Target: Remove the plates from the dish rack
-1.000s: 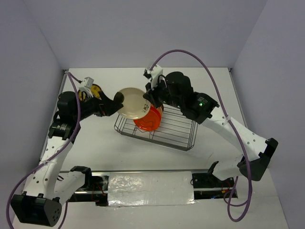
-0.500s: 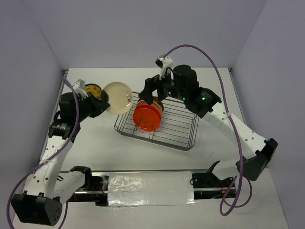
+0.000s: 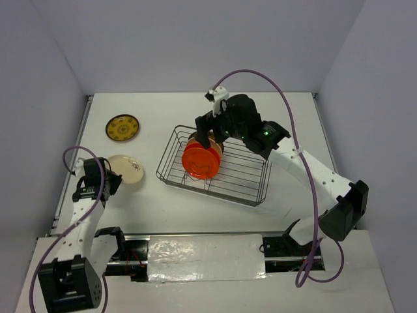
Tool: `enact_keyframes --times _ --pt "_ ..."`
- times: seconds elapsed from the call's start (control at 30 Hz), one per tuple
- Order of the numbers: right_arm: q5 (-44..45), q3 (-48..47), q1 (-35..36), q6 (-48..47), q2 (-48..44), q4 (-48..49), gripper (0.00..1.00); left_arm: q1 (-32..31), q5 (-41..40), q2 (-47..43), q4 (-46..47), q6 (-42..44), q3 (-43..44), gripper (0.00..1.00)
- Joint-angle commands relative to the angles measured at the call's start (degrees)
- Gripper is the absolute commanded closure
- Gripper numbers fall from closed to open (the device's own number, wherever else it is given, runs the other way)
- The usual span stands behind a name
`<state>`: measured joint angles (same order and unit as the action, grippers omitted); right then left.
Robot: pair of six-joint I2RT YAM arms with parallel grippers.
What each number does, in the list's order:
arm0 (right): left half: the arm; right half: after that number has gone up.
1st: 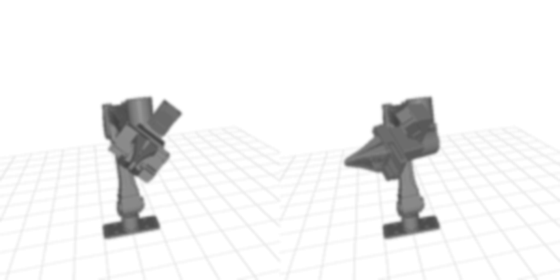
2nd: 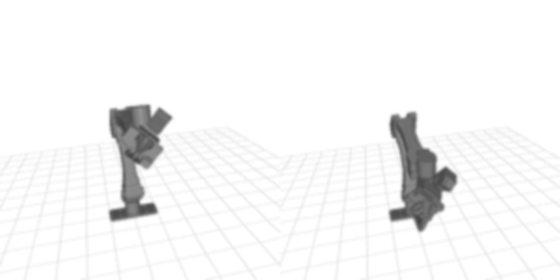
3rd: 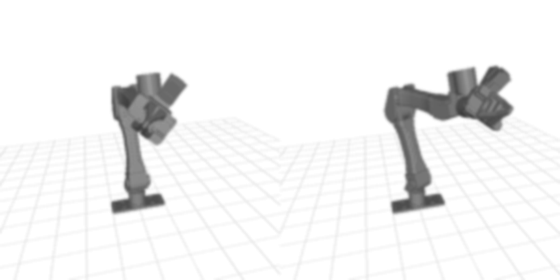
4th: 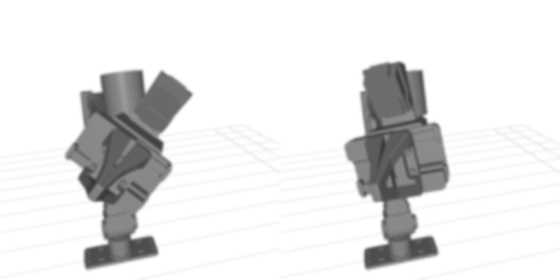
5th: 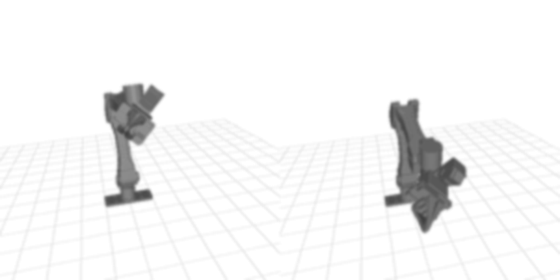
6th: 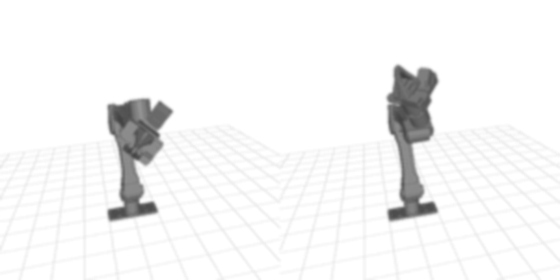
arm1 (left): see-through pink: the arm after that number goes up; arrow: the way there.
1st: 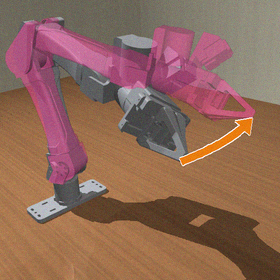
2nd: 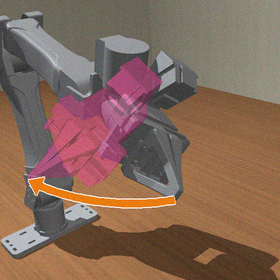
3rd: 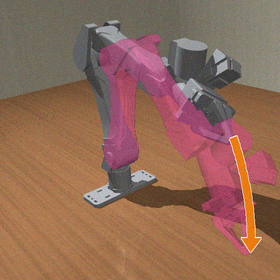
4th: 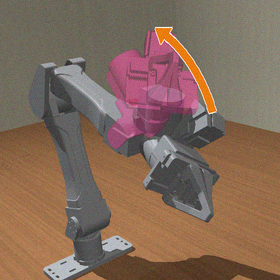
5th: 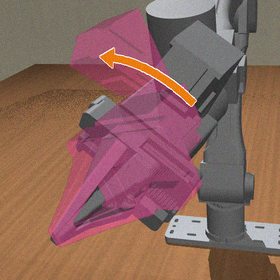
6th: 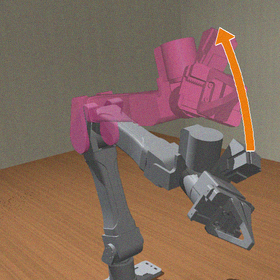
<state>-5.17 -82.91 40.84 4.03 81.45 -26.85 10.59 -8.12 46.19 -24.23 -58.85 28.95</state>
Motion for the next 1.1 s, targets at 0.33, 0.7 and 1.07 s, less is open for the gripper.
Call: enact_keyframes --times 0.33,0.7,1.07 --pt "8.85 -2.43 5.39 -16.07 14.34 -3.30 0.50 0.31 -0.84 5.85 5.87 -1.00 -3.20 0.05" --pt "11.06 -0.49 5.74 -17.39 17.43 -2.50 0.65 0.31 -4.27 -9.80 -12.41 6.81 13.23 0.00" --pt "10.53 -1.28 5.92 -17.74 19.27 -3.03 0.74 0.31 3.19 -9.72 -11.29 14.19 17.63 0.00"
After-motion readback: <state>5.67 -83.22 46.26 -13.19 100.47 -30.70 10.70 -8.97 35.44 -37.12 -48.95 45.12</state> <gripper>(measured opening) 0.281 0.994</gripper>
